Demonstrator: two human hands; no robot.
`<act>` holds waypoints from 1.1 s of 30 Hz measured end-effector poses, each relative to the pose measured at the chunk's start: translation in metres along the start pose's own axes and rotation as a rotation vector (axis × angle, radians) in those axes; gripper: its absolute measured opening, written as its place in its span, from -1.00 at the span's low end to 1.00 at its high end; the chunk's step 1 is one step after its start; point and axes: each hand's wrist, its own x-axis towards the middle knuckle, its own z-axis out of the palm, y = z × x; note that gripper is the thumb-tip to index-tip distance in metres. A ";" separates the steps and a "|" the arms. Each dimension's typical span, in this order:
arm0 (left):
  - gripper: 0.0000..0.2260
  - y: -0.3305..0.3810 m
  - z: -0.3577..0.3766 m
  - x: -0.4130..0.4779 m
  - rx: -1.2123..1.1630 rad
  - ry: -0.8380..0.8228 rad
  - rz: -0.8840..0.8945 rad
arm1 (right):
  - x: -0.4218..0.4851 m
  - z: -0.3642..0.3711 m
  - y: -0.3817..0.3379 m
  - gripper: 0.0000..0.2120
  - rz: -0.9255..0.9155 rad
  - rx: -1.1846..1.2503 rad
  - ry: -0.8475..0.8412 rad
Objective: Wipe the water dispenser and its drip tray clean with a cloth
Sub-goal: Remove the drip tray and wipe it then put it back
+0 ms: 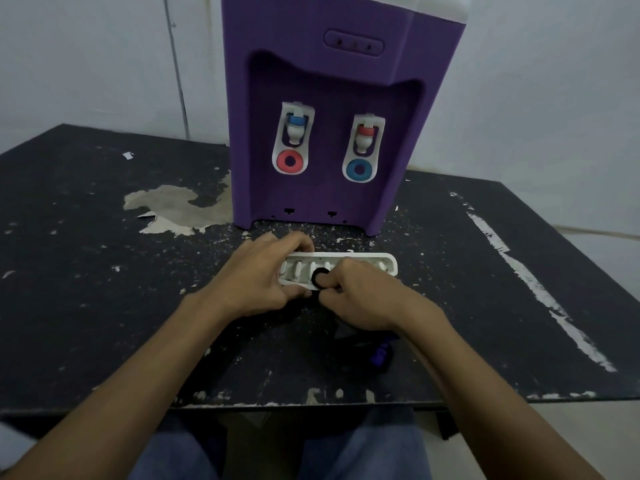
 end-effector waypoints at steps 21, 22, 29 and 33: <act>-0.39 0.007 -0.006 0.010 0.207 -0.145 -0.005 | -0.051 0.010 0.069 -0.60 0.220 0.459 0.529; -0.34 0.009 -0.007 0.012 0.229 -0.169 -0.004 | -0.052 0.010 0.069 -0.60 0.226 0.458 0.531; -0.31 0.018 -0.003 0.021 0.291 -0.252 -0.017 | -0.047 0.012 0.072 -0.61 0.202 0.400 0.477; -0.32 0.025 0.009 0.021 0.331 -0.162 -0.046 | -0.050 0.015 0.073 -0.62 0.194 0.421 0.467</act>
